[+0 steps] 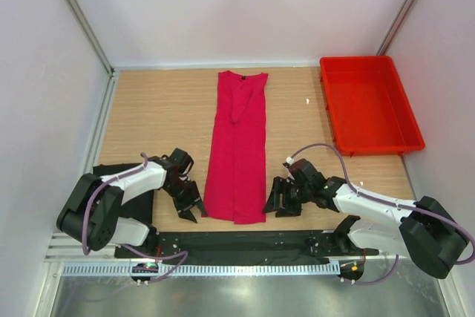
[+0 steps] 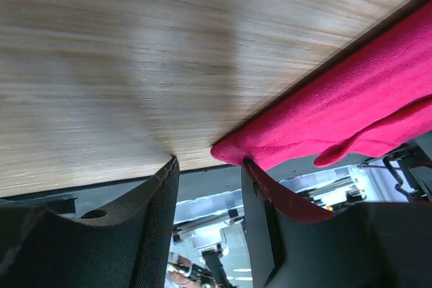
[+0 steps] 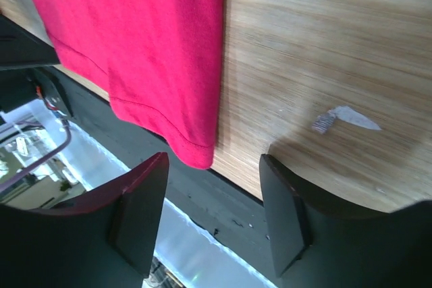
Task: Fold and stack the t-shirts
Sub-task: Fold the tshirt
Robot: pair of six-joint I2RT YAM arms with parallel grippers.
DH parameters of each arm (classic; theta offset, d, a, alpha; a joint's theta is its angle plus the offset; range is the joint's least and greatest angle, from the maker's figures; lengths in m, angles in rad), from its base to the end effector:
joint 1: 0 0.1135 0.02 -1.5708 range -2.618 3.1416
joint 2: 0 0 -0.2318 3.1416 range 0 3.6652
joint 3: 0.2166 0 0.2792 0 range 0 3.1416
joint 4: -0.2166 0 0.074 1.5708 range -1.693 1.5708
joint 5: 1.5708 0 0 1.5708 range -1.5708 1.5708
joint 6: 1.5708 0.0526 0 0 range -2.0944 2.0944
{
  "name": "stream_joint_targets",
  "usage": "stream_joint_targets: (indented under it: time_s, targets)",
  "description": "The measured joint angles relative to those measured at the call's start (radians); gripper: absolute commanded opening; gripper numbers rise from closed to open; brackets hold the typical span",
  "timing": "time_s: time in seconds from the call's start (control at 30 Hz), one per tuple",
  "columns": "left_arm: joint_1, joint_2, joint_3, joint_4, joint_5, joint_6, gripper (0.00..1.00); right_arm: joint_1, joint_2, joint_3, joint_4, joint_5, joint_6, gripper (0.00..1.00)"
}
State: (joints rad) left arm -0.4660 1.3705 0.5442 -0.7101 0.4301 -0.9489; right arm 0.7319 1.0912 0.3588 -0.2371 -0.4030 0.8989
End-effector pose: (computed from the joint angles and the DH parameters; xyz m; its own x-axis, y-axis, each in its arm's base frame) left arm 0.1750 -0.1126 0.0591 -0.8625 -0.3931 0.3187 -0.4803 0.8343 -0.2707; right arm 0.1537 0.1658 0.0805 -0.9921 0.0765 -0.0990 -0.0053 0.7650 0.6441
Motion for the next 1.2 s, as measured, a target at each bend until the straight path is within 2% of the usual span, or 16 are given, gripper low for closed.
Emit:
stream_joint_targets:
  time_s: [0.13, 0.37, 0.47, 0.6, 0.73, 0.97, 1.2]
  targets:
    - [-0.006, -0.025, -0.005, -0.006, -0.023, -0.041, 0.44, 0.01, 0.005, -0.017, 0.053, -0.007, 0.048, 0.6]
    - [-0.011, -0.143, -0.008, -0.048, -0.195, -0.045, 0.43, 0.031, 0.05, -0.023, 0.116, -0.016, 0.093, 0.55]
    - [-0.011, -0.175, -0.008, -0.027, -0.222, -0.034, 0.43, 0.033, 0.078, -0.023, 0.146, -0.023, 0.106, 0.54]
    - [-0.011, -0.19, -0.016, 0.04, -0.213, -0.012, 0.49, 0.038, 0.102, -0.023, 0.18, -0.034, 0.122, 0.52]
    - [-0.011, -0.192, -0.039, 0.094, -0.18, -0.005, 0.49, 0.046, 0.114, -0.028, 0.206, -0.04, 0.133, 0.5]
    - [-0.012, -0.19, -0.058, 0.151, -0.136, 0.011, 0.41, 0.056, 0.127, -0.043, 0.249, -0.046, 0.159, 0.47]
    - [-0.053, -0.186, -0.07, 0.192, -0.119, 0.005, 0.4, 0.058, 0.127, -0.058, 0.274, -0.046, 0.182, 0.46]
